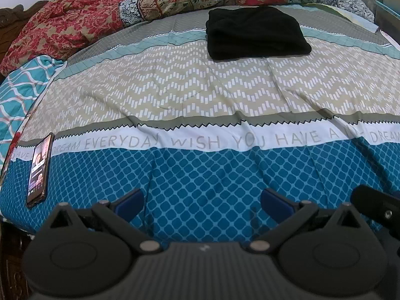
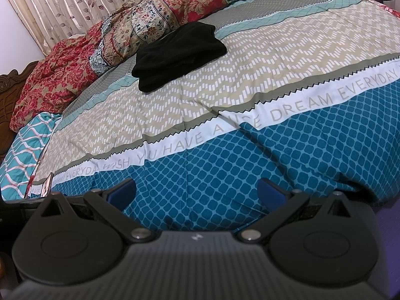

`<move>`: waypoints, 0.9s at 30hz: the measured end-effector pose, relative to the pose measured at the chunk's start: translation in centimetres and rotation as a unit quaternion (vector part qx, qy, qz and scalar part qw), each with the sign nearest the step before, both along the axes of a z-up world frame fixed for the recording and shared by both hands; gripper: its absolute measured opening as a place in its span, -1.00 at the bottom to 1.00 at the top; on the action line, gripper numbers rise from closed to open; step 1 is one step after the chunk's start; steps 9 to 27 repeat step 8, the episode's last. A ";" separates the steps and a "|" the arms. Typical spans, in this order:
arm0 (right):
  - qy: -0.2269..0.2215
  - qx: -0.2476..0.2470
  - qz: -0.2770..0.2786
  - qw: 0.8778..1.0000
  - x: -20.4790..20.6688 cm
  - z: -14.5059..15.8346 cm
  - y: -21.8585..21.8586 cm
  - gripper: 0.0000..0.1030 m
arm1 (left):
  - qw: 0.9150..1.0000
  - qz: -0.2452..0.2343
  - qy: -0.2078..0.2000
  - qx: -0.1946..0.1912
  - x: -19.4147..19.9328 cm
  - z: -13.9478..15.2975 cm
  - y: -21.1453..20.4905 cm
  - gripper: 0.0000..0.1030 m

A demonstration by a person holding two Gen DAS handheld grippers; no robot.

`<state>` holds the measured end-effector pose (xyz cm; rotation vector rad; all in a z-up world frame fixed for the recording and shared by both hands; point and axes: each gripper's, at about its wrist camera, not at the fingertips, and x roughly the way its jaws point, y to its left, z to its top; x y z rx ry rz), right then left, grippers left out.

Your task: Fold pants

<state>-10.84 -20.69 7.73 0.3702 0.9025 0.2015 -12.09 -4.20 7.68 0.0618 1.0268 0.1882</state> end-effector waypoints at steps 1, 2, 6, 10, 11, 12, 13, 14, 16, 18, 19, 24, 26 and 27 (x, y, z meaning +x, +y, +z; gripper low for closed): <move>0.000 0.000 0.000 1.000 0.0 0.0 0.0 1.00 | 1.000 -0.001 0.000 -0.001 0.0 0.0 0.0 1.00; 0.000 0.000 0.000 1.000 0.0 0.0 0.0 1.00 | 1.000 -0.003 -0.001 -0.003 0.0 0.0 0.0 1.00; -0.001 0.000 0.000 1.000 0.0 0.1 0.0 1.00 | 1.000 -0.009 -0.009 -0.007 -0.2 0.3 0.0 1.00; -0.002 -0.001 0.001 1.000 0.0 0.1 0.0 1.00 | 1.000 -0.009 -0.009 -0.007 -0.1 0.3 0.0 1.00; -0.002 -0.001 0.001 1.000 0.0 0.1 0.0 1.00 | 1.000 -0.009 -0.009 -0.007 -0.1 0.3 0.0 1.00; -0.002 -0.001 0.001 1.000 0.0 0.1 0.0 1.00 | 1.000 -0.009 -0.009 -0.007 -0.1 0.3 0.0 1.00; -0.002 -0.001 0.001 1.000 0.0 0.1 0.0 1.00 | 1.000 -0.009 -0.009 -0.007 -0.1 0.3 0.0 1.00; -0.002 -0.001 0.001 1.000 0.0 0.1 0.0 1.00 | 1.000 -0.009 -0.009 -0.007 -0.1 0.3 0.0 1.00; -0.002 -0.001 0.001 1.000 0.0 0.1 0.0 1.00 | 1.000 -0.009 -0.009 -0.007 -0.1 0.3 0.0 1.00; -0.002 -0.001 0.001 1.000 0.0 0.1 0.0 1.00 | 1.000 -0.009 -0.009 -0.007 -0.1 0.3 0.0 1.00; -0.002 -0.001 0.001 1.000 0.0 0.1 0.0 1.00 | 1.000 -0.009 -0.009 -0.007 -0.1 0.3 0.0 1.00; -0.002 -0.001 0.001 1.000 0.0 0.1 0.0 1.00 | 1.000 -0.009 -0.009 -0.007 -0.1 0.3 0.0 1.00; -0.002 -0.001 0.001 1.000 0.0 0.1 0.0 1.00 | 1.000 -0.009 -0.009 -0.007 -0.1 0.3 0.0 1.00; -0.002 -0.001 0.001 1.000 0.0 0.1 0.0 1.00 | 1.000 -0.009 -0.009 -0.007 -0.1 0.3 0.0 1.00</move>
